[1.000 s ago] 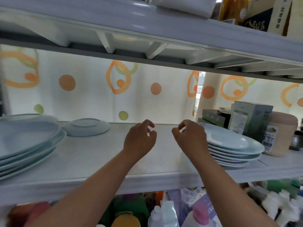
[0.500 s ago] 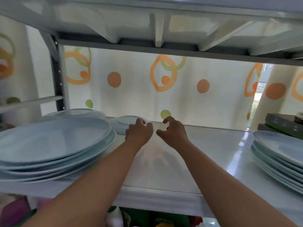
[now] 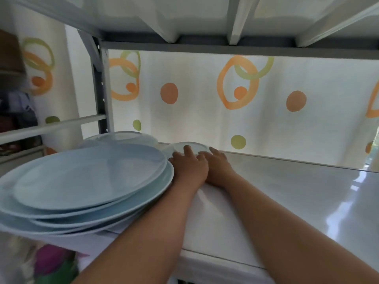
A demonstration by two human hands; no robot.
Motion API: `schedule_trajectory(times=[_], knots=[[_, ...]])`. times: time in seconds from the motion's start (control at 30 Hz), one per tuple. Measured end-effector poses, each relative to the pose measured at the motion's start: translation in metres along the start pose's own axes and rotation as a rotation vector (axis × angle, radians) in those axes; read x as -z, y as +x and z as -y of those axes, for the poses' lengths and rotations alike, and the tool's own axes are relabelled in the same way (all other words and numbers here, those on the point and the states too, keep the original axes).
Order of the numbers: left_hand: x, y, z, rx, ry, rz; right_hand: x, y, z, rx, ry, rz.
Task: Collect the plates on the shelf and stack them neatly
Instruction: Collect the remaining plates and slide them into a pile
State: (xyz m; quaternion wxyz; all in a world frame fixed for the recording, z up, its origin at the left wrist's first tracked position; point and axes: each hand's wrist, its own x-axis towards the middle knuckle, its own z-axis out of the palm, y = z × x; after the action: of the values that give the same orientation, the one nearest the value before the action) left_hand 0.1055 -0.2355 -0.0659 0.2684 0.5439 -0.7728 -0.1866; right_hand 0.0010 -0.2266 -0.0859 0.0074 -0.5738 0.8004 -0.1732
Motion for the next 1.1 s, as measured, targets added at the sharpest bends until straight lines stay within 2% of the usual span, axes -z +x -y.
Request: schedule_trajectory(times=[0.1,0.2,0.33,0.5,0.6,0.73,0.87,0.93,1.03,1.1], knots=[[0.002,-0.004,-0.002,0.037,-0.141,-0.021,0.010,-0.011,0.006,0.069,-0.010,-0.039],[0.004,-0.008,0.001,0.115,-0.253,-0.022,0.021,-0.027,0.006,0.059,0.119,-0.096],[0.004,-0.004,0.003,0.153,-0.164,0.004,0.036,-0.043,0.002,0.068,0.112,-0.079],[0.005,-0.004,0.002,0.136,-0.208,0.029,0.040,-0.051,0.015,0.247,-0.315,-0.079],[0.009,-0.004,0.000,0.150,-0.372,0.018,0.041,-0.058,0.025,0.340,-0.524,-0.121],[0.014,-0.007,-0.003,0.187,-0.560,-0.005,0.038,-0.062,0.027,0.352,-0.575,-0.181],[0.015,-0.009,-0.005,0.211,-0.628,-0.020,0.033,-0.054,0.027,0.306,-0.628,-0.202],[0.015,-0.010,-0.006,0.208,-0.585,-0.016,0.034,-0.052,0.026,0.252,-0.549,-0.266],[0.013,-0.010,-0.005,0.202,-0.532,0.007,0.036,-0.050,0.010,0.079,-0.219,-0.406],[0.013,-0.011,-0.005,0.192,-0.602,0.001,0.036,-0.048,-0.005,0.016,-0.052,-0.288]])
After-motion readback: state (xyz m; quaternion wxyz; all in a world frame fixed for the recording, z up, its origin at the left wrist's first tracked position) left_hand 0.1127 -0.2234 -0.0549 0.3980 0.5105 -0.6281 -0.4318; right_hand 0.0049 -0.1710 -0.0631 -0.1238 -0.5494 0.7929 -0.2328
